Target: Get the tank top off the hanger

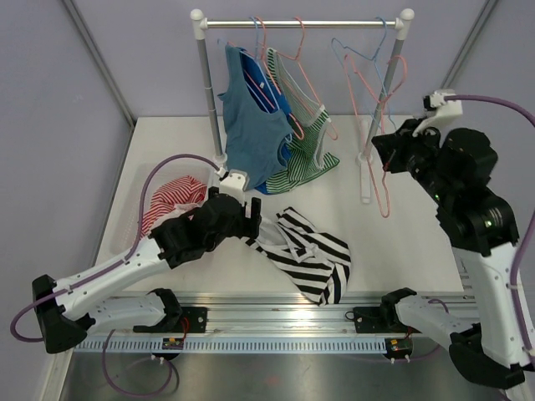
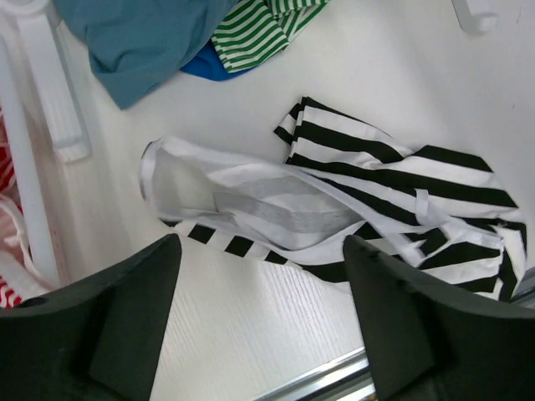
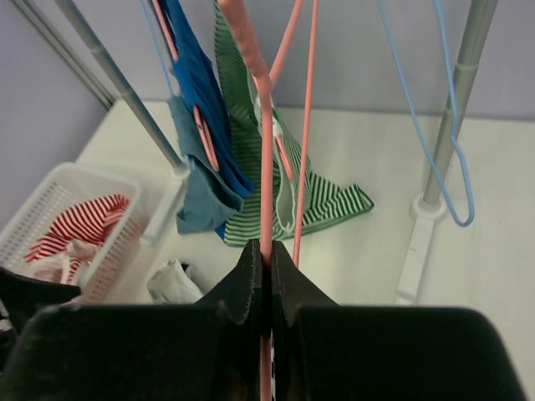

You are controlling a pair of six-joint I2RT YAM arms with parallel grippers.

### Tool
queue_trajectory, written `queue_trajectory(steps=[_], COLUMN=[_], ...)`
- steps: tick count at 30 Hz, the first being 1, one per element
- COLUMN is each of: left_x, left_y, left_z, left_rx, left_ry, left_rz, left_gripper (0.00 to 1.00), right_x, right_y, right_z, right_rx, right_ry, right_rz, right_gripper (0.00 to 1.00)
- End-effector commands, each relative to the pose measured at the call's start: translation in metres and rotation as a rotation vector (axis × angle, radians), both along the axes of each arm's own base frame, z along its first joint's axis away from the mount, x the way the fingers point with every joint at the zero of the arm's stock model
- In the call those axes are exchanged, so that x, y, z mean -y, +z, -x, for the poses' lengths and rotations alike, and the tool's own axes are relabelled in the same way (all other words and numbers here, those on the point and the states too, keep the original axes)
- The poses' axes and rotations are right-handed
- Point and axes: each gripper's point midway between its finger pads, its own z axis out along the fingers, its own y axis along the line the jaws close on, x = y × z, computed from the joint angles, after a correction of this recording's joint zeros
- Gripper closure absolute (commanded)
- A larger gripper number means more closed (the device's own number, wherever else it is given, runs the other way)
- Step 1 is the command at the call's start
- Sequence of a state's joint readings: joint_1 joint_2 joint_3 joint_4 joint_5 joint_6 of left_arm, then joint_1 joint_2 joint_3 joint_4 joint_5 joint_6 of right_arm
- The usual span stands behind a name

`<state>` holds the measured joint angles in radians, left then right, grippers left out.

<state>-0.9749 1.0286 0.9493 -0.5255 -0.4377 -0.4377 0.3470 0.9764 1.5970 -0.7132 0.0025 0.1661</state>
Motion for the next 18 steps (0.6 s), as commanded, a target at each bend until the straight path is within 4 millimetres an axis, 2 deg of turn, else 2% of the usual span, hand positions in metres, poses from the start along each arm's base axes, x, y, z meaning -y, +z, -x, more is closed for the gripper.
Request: queue_trajectory(steps=[1, 2, 4, 6, 11, 18], left_x=[-0.019, -0.025, -0.028, -0.031, -0.050, -0.065], left_y=[0.044, 0.047, 0.054, 0.064, 0.061, 0.054], left_z=[-0.002, 0.002, 0.008, 0.014, 0.022, 0.024], left_rx=[0.077, 0.074, 0.069, 0.071, 0.076, 0.082], left_ry=[0.094, 0.097, 0.085, 0.067, 0.066, 0.107], left_rz=[0.066, 0.064, 0.063, 0.069, -0.005, -0.045], left_gripper=[0.04, 0.01, 0.01, 0.01, 0.01, 0.01], right_x=[0.003, 0.000, -0.002, -0.007, -0.008, -0.019], right_y=[-0.018, -0.024, -0.025, -0.027, -0.016, 0.005], right_z=[-0.018, -0.030, -0.046, -0.071, -0.130, -0.182], right_rx=[-0.054, -0.073, -0.070, -0.092, -0.109, -0.085], right_ry=[-0.046, -0.048, -0.062, -0.064, -0.034, -0.012], right_rz=[0.055, 0.066, 0.080, 0.097, 0.068, 0.077], right_gripper=[1.00, 1.00, 1.00, 1.00, 1.00, 1.00])
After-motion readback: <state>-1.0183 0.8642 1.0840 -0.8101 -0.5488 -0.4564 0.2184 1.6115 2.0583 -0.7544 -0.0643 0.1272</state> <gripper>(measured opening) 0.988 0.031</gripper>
